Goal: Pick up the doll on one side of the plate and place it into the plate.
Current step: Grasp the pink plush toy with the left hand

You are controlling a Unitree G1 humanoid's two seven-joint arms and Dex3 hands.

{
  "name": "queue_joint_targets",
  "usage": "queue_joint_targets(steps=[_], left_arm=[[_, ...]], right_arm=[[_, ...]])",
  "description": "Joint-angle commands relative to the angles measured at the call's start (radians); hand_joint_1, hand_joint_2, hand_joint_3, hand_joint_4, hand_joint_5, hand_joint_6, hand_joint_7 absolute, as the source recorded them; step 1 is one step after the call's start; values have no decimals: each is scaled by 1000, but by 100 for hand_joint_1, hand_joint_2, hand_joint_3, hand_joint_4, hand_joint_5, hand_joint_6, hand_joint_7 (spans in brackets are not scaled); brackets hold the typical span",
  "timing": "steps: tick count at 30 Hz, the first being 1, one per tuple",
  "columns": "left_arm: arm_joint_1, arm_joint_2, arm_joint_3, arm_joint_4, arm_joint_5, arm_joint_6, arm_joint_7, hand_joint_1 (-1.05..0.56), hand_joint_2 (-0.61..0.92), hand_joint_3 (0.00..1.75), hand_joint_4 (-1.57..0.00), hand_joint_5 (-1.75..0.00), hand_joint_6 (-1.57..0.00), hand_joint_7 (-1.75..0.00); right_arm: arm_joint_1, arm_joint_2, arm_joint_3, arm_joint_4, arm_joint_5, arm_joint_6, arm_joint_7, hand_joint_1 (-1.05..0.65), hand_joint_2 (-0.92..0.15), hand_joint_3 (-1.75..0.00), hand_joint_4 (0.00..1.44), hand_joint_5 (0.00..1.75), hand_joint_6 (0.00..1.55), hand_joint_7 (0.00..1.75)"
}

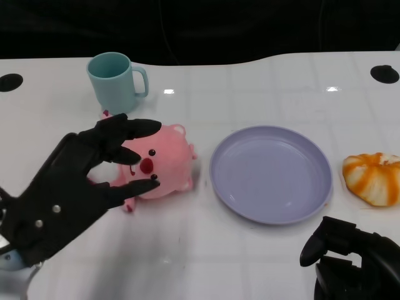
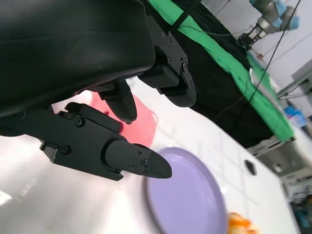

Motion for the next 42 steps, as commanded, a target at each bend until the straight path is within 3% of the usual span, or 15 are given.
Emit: queue_joint_targets(steps=[1,8,19,30,42], left_arm=[[-49,47,-23,21,98,-7,-3,-51,92,5,-14,-86,-36,-22],[-122,112,-100,43,368,35,-24,-55,91,2,-10,-62,-35,-6],[-229,190,-217,77,665,85,-200,-62,87,0,0,-37,-23,0],[-333,139,-272,215,773,124,-287,-68,84,0,0,-29,-18,0],[-450,53,-324,532,759,92,-219,-62,83,0,-5,-21,-17,0]], right_arm=[[1,-6,-2,2,-3,-12,-2,-3,-69,-114,65,175,48,159],[3,-5,0,-7,-5,-5,-8,-2,-70,-113,64,175,49,159],[4,-5,-3,-6,0,-8,-4,-2,-69,-114,65,175,49,159],[10,-4,-1,-14,-5,-4,-9,-3,-68,-114,66,175,50,159],[25,0,1,-27,-4,-6,-11,-5,-67,-115,66,175,50,159]])
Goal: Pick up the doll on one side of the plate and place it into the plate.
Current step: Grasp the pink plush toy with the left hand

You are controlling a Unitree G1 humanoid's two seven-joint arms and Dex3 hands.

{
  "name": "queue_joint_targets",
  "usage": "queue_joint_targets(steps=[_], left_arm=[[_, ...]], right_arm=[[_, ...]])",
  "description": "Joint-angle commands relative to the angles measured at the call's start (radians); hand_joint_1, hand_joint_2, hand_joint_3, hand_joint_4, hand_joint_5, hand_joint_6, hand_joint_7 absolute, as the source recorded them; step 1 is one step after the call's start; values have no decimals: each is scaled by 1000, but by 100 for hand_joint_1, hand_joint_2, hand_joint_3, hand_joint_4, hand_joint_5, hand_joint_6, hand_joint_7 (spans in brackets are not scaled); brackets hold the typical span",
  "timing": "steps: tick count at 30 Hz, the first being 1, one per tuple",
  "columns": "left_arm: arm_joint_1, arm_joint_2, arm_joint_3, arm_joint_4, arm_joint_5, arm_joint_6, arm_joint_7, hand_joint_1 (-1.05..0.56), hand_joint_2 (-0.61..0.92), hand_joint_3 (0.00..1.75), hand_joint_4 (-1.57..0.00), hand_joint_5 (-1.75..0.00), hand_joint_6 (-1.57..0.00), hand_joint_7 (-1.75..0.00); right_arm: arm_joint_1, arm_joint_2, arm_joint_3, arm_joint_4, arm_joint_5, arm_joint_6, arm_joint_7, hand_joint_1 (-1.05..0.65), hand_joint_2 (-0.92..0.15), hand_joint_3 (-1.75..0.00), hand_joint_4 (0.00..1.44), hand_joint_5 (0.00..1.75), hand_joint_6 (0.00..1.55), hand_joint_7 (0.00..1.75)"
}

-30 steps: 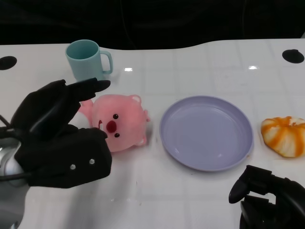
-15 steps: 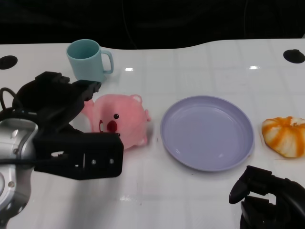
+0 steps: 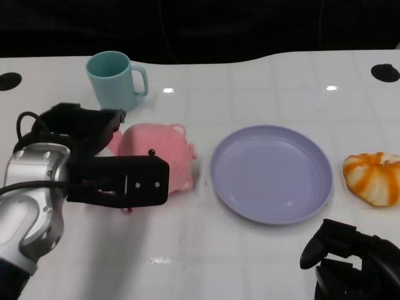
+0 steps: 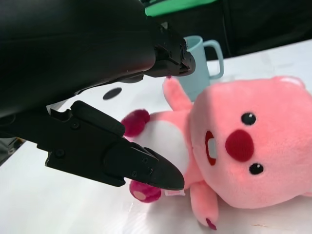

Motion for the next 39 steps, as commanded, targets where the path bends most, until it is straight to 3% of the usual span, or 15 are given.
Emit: queue_joint_targets(steps=[1,12,28,33,36,39], left_arm=[[-43,-8,-10,65,-6,-7,19,-62,83,0,-5,-21,-17,0],[-130,-53,-61,308,-37,-71,62,-62,80,0,-5,-16,-20,-1],[-252,-151,-128,778,-90,-197,275,-59,81,0,-11,-14,-26,-2],[-265,-179,-140,905,-107,-250,386,-41,82,0,-31,-12,-44,-3],[-252,-200,-115,955,-147,-276,477,-23,85,1,-57,-13,-63,-4],[-246,-205,-117,993,-157,-317,563,-19,91,1,-85,-19,-82,-6]], right_arm=[[11,-3,-2,-22,3,-2,-6,-5,-67,-115,66,175,50,159],[20,-8,-4,-40,7,10,-6,-7,-65,-117,66,175,51,157],[31,-9,-3,-57,7,15,-6,-8,-64,-119,67,175,52,157],[34,-10,-6,-55,13,8,1,-7,-64,-119,67,175,52,157],[38,-11,-6,-59,13,9,3,-8,-64,-119,67,175,52,157],[40,-11,-7,-63,15,13,2,-8,-64,-119,67,175,52,157]])
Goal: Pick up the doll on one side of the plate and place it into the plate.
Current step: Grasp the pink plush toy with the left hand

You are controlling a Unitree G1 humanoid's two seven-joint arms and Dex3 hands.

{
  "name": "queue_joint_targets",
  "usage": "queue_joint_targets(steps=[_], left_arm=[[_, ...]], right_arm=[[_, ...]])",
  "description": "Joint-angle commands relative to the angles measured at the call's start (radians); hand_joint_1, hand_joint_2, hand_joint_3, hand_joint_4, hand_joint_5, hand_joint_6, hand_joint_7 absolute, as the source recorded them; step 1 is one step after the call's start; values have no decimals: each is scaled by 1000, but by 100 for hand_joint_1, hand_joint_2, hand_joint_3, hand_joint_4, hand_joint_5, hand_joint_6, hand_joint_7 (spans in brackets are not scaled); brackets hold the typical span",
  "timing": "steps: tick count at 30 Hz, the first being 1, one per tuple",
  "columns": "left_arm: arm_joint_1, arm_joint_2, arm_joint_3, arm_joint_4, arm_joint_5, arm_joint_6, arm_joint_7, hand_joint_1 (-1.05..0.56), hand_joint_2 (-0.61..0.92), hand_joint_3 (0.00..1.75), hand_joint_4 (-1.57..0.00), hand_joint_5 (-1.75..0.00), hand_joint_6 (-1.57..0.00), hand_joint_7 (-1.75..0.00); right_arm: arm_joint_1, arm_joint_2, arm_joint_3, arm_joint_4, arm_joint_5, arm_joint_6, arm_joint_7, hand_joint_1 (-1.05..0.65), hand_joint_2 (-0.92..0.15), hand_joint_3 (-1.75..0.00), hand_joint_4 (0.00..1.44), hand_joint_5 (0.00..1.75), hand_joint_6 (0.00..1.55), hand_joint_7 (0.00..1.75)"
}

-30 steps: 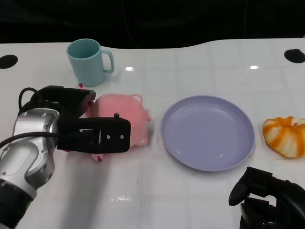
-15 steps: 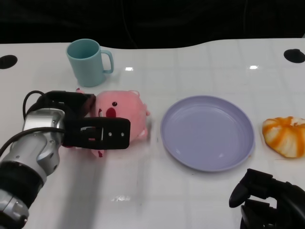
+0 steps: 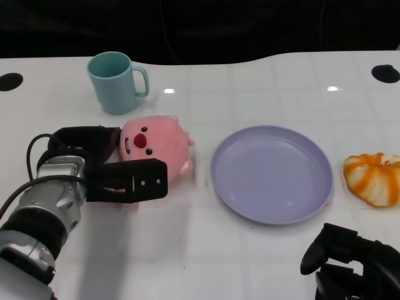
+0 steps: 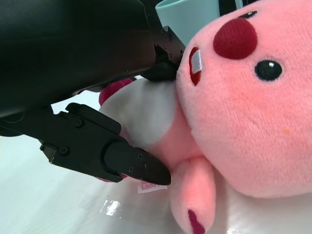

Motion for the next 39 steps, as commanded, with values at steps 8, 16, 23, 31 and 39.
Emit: queue_joint_targets(steps=[8,16,23,31,39], left_arm=[[40,-9,-10,103,-38,-80,125,-26,92,16,-72,-171,-131,-10],[64,1,-29,111,-29,-142,278,-28,92,33,-78,-175,-59,-160],[93,12,-7,95,-45,-213,457,-23,90,30,-86,-175,-61,-175],[118,24,60,28,-115,-243,446,-18,78,51,-88,-175,-65,-175],[150,42,145,-104,-197,-233,372,-16,58,96,-88,-175,-67,-175]], right_arm=[[3,-12,-7,-27,12,23,-2,-7,-65,-118,66,175,51,157],[2,-11,-8,-28,12,21,-2,-7,-66,-117,66,175,51,157],[-1,-11,-9,-26,9,21,-3,-5,-66,-117,66,175,51,158],[0,-12,-12,-22,11,22,-3,-7,-65,-117,66,175,51,158],[-8,-9,-3,-16,4,20,-10,-5,-66,-118,66,175,51,158]])
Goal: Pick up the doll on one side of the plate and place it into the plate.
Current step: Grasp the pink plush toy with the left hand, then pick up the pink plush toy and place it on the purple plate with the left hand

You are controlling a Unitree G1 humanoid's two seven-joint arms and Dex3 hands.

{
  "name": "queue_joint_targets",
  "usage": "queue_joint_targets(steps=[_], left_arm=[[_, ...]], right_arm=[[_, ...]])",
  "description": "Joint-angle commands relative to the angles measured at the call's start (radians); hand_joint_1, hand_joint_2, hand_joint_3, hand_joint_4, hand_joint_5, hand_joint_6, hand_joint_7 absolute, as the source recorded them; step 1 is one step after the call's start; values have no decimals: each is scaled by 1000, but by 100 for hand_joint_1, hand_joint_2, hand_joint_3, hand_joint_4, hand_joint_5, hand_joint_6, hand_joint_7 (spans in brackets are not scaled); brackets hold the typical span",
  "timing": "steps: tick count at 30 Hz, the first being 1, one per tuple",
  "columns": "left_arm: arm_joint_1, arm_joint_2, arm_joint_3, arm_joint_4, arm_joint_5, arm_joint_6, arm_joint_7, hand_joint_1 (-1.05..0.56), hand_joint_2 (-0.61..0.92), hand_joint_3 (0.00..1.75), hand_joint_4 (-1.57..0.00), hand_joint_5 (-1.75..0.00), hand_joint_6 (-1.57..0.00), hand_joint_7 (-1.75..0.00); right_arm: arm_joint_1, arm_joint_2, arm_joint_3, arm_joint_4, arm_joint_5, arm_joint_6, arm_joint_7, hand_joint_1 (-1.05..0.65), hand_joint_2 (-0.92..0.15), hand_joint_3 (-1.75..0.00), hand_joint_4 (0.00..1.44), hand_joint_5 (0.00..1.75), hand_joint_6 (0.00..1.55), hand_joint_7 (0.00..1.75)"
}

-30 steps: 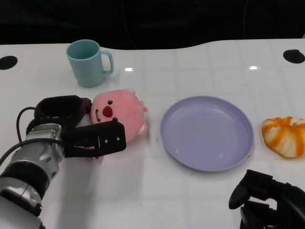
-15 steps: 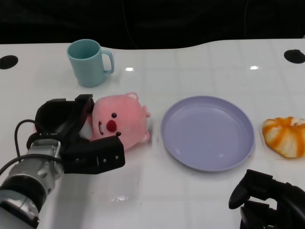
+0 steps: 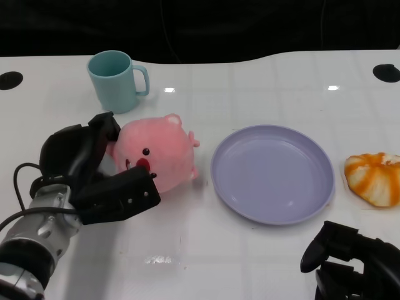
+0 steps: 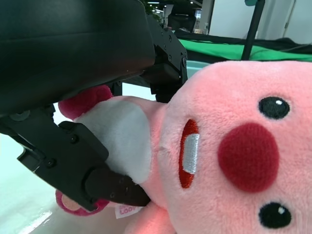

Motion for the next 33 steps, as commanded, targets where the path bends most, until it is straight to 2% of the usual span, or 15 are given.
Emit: queue_joint_targets(steps=[1,8,14,20,25,29,33], left_arm=[[22,27,34,-75,-30,13,-45,-16,58,97,-88,-175,-69,-175],[66,36,66,-221,-36,41,-106,-13,51,109,-90,-175,-74,-175],[62,28,71,-324,-22,60,-139,-15,51,102,-91,-175,-71,-175],[29,-8,57,-383,-11,104,-199,-17,47,113,-91,-175,-73,-175],[-23,-66,46,-358,-12,108,-219,-18,40,125,-94,-175,-77,-175],[-63,-115,21,-332,-1,126,-241,-18,40,118,-95,-175,-76,-175],[-112,-173,-21,-304,24,195,-281,-20,51,101,-92,-175,-73,-175]], right_arm=[[-5,-7,0,6,0,-1,-2,-5,-66,-118,66,175,51,158],[-5,-3,3,8,2,-2,-2,-5,-66,-118,67,175,51,158],[2,-7,5,-3,1,0,-1,-7,-66,-118,66,175,51,159],[0,-9,6,5,1,-12,5,-7,-65,-118,67,175,51,159],[1,-6,7,0,4,-7,3,-7,-65,-119,68,175,51,159],[3,-4,10,-3,8,0,2,-5,-65,-119,67,175,51,159],[6,-6,18,-3,2,-12,3,-5,-65,-119,67,175,51,159]])
